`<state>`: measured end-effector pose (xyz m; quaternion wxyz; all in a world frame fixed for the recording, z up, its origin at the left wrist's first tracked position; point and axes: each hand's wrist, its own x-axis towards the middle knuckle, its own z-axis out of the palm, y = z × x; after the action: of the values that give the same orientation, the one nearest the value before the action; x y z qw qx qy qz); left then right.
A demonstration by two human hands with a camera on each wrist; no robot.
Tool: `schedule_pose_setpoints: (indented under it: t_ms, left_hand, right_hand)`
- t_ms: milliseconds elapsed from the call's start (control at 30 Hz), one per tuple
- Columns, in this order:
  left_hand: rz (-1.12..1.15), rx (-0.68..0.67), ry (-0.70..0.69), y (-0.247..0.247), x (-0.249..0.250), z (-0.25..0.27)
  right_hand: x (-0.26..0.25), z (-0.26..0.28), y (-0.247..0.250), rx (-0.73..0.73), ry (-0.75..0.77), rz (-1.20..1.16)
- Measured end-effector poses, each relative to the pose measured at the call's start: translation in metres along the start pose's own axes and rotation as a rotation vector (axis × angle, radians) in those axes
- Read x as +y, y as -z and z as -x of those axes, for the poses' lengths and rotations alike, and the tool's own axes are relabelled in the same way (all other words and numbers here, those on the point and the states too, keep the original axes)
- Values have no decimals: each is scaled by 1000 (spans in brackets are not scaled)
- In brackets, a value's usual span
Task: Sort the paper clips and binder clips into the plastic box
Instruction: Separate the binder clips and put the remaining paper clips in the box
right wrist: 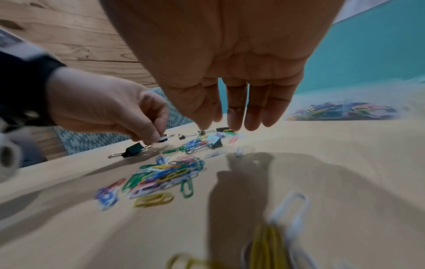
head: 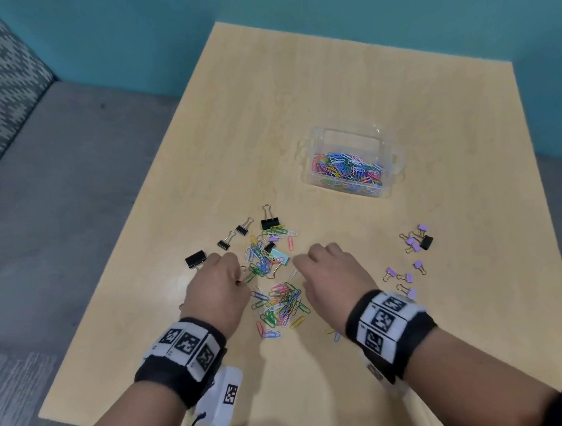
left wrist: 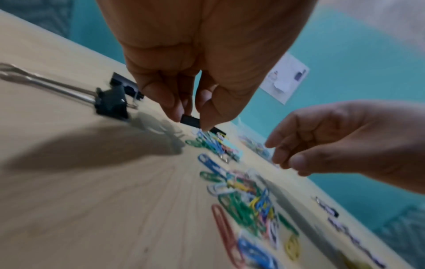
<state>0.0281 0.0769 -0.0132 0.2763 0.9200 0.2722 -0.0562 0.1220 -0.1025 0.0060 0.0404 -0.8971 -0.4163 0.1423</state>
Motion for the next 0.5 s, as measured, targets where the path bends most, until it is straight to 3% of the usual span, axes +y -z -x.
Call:
schedule_pose_setpoints:
  t_ms: [200, 500]
  left_hand:
    - [-98, 83, -18, 15, -32, 9]
    - [-46, 113, -41, 16, -37, 27]
  right_hand:
    - [-3, -57, 9, -87, 110, 91]
    - [-5, -78, 9, -235, 248, 176]
